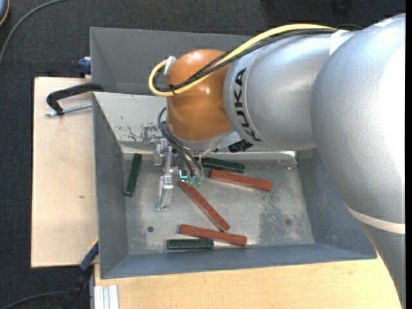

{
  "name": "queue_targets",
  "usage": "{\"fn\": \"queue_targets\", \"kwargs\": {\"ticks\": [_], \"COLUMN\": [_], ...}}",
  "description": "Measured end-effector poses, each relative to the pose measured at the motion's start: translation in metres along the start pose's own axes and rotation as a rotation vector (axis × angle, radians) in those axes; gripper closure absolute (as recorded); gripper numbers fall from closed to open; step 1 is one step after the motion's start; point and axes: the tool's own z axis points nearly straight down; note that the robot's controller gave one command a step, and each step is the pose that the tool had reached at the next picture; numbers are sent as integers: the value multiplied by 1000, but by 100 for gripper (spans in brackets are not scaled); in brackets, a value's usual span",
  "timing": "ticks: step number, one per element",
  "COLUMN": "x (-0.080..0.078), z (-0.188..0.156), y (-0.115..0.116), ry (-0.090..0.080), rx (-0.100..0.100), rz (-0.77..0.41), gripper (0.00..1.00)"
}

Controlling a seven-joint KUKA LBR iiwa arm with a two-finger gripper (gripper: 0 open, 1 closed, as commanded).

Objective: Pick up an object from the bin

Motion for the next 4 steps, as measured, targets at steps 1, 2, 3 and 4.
{"fn": "queue_targets", "kwargs": {"ticks": [1, 2, 3, 4], "x": [-24, -18, -29, -29], "z": [75, 71, 70, 70], "y": [-81, -134, -226, -221], "ry": [-2, -7, -14, -12], "rx": [3, 1, 1, -2], "rz": [140, 39, 188, 182], "gripper": [0, 0, 0, 100]}}
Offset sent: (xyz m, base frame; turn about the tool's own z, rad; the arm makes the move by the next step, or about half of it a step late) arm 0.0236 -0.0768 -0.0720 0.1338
